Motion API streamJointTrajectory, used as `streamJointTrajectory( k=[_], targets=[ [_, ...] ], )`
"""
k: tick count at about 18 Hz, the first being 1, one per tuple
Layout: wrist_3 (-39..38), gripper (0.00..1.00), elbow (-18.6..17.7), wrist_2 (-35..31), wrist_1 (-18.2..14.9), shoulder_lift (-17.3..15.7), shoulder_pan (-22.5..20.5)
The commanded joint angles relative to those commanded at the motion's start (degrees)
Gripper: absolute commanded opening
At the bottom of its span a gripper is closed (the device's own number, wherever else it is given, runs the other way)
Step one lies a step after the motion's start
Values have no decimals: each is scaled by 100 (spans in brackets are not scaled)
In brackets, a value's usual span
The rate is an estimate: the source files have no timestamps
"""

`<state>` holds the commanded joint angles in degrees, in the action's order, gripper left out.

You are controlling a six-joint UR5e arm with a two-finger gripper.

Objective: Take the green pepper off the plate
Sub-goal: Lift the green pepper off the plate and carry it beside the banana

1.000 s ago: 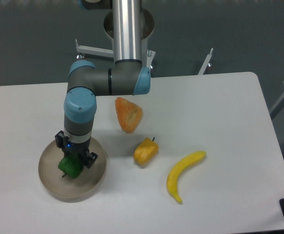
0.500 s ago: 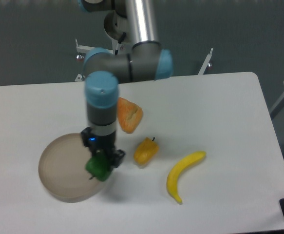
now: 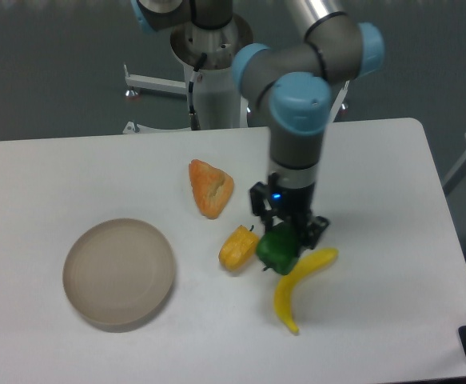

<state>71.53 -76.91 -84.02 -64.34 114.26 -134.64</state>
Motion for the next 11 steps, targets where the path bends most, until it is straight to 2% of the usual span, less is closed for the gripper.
streamJointTrajectory(
  k=[11],
  targets=[
    [98, 37, 44, 0, 17, 17, -150]
  ],
)
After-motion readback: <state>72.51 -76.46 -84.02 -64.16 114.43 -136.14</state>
